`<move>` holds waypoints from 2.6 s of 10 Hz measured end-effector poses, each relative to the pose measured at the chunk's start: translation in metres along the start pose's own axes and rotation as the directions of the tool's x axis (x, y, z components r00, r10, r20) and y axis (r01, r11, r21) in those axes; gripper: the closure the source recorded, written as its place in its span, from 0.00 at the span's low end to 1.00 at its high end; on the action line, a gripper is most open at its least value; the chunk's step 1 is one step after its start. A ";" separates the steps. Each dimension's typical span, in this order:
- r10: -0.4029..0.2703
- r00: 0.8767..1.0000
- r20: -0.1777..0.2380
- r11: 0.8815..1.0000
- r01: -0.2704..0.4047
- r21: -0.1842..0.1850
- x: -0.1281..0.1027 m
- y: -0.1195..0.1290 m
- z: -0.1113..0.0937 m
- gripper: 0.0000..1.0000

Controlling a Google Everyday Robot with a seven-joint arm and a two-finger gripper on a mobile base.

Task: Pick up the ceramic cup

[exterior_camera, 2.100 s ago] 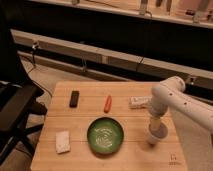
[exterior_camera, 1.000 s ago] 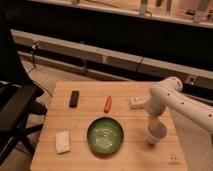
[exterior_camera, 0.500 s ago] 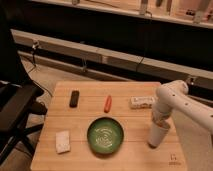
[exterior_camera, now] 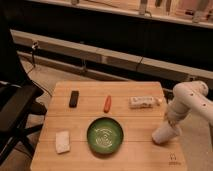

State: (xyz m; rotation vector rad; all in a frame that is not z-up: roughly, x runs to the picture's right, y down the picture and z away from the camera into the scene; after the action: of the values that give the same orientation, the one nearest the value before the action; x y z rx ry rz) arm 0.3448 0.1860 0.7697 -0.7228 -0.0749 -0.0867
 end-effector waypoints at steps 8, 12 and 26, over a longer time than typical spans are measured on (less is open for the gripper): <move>-0.042 0.999 -0.011 0.999 0.042 -0.009 -0.018 -0.016 -0.027 1.00; -0.048 0.999 -0.013 0.999 0.048 -0.010 -0.037 -0.020 -0.038 1.00; -0.097 0.994 -0.040 0.995 0.097 0.002 -0.043 -0.038 -0.085 1.00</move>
State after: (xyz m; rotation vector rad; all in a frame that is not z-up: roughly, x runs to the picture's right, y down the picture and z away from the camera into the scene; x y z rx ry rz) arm 0.3014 0.1037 0.7270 -0.7134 -0.0717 -0.1942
